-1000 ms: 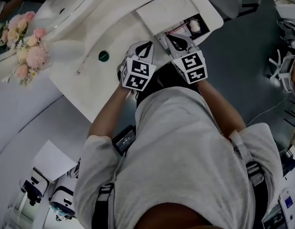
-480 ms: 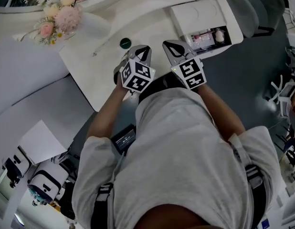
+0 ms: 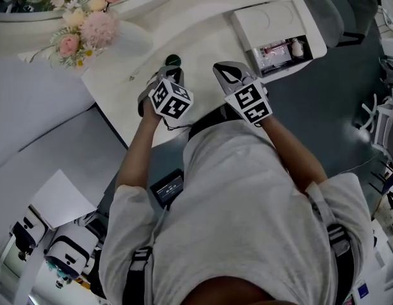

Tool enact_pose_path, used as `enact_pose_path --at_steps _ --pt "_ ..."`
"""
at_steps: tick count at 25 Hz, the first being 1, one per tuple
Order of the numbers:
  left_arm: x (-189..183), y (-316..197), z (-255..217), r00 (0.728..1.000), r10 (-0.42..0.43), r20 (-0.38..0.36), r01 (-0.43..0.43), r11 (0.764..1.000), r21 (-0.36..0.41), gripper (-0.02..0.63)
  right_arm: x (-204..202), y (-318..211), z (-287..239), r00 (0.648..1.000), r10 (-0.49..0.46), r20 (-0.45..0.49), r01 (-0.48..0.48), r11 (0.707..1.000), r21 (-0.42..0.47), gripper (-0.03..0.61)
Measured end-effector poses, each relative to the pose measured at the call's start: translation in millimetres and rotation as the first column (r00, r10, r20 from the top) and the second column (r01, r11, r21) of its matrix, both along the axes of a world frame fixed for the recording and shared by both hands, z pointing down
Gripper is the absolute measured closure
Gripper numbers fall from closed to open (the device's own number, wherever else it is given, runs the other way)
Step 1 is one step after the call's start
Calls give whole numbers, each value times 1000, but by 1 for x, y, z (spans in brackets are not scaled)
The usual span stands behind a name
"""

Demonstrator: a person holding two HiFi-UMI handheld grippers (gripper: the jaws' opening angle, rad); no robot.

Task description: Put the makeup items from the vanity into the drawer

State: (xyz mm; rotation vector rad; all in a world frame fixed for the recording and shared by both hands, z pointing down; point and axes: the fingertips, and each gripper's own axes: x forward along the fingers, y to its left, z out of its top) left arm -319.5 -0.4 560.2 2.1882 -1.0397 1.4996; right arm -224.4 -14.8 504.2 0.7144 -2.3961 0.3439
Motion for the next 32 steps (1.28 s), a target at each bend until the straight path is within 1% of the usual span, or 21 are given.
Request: enact_pose_path --at_steps 1,3,4,5,7,9,11,13,18,21,24,27,28,29,30,32 --pt "-7 0 7 999 30 40 -30 999 -16 609 2 -1 0 1000 15 -2 -15 1000 -3 580" --pt "-18 -2 20 987 107 123 -102 994 -49 609 4 -2 -1 999 50 1 -50 999 -7 580" --pt "-21 -2 26 978 143 153 -134 989 -64 575 4 -2 -1 998 65 3 -65 998 -9 580" --pt "-23 -3 32 971 170 168 -159 984 -78 538 5 -1 -1 997 76 4 -76 997 -11 579" --pt "-24 -3 42 967 197 164 -181 978 -107 499 8 2 1 996 90 -3 -90 996 -16 580" --pt "-26 -5 48 967 199 161 -181 976 -117 460 12 4 3 995 102 -8 -102 995 -23 580" --pt "-27 -10 50 967 193 165 -177 978 -109 456 16 5 4 993 116 -11 -117 993 -27 580" --pt "-25 -13 52 973 182 142 -167 979 -114 453 22 5 3 991 134 -17 -135 991 -26 580" --pt "-28 -18 61 978 178 106 -159 973 -165 453 32 5 -1 987 160 -23 -160 987 -11 580" --pt "-27 -19 62 988 143 59 -129 972 -195 454 41 4 -1 984 175 -30 -175 985 -8 580" --pt "-27 -17 62 991 128 28 -119 972 -204 467 49 3 -3 979 202 -18 -202 979 -15 580" --pt "-26 -17 60 993 119 23 -112 973 -201 485 53 4 -3 980 198 -17 -198 980 -19 580" --pt "-27 -18 60 994 109 28 -101 976 -193 497 54 5 -3 981 195 -17 -196 980 -20 580" --pt "-28 -19 59 995 97 35 -90 980 -180 525 55 5 -4 981 195 -15 -196 980 -20 579" --pt "-29 -21 59 995 87 43 -79 983 -166 577 56 4 -4 980 197 -12 -197 980 -19 579" --pt "-29 -22 59 996 71 46 -63 987 -150 578 59 2 -6 980 199 -7 -199 980 -14 580"
